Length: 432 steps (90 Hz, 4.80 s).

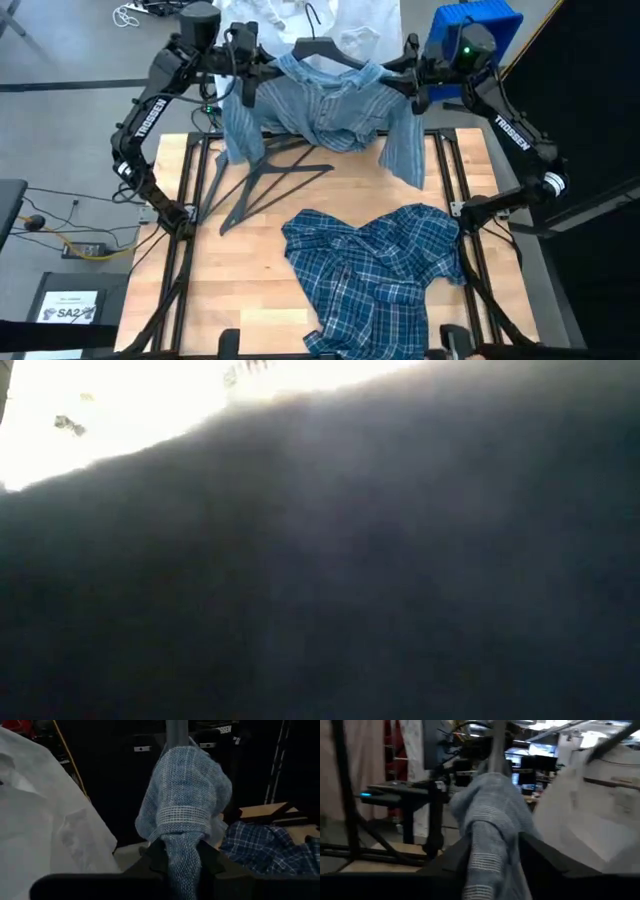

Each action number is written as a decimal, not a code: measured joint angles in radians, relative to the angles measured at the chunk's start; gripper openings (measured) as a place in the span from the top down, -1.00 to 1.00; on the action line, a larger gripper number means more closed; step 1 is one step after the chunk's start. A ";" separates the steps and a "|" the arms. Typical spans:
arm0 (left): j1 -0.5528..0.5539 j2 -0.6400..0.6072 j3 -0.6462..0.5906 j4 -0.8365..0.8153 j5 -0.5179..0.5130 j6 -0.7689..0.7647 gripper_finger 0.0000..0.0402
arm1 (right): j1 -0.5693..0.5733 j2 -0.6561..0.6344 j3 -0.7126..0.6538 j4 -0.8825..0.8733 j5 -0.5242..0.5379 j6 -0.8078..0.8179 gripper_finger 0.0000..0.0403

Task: Hang clothes
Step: Hang the green shirt on the hanging rack

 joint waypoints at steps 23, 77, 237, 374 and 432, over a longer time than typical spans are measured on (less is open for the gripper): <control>0.000 -0.002 0.000 -0.002 0.001 0.002 0.88 | 0.026 0.001 0.000 -0.003 0.017 0.004 0.55; -0.005 -0.071 0.000 0.087 -0.257 0.129 0.27 | 0.027 0.006 -0.002 -0.017 0.064 0.001 0.55; -0.415 -0.145 -0.759 1.050 -1.347 1.024 0.28 | 0.111 0.004 0.000 0.128 0.164 0.196 0.56; -0.488 -0.180 -0.642 0.997 -1.485 1.264 1.00 | 0.092 0.151 0.002 0.576 0.214 0.546 0.61; -0.781 -0.208 -0.680 -0.159 -1.439 0.093 1.00 | 0.358 0.086 -0.281 -0.281 0.281 0.068 0.58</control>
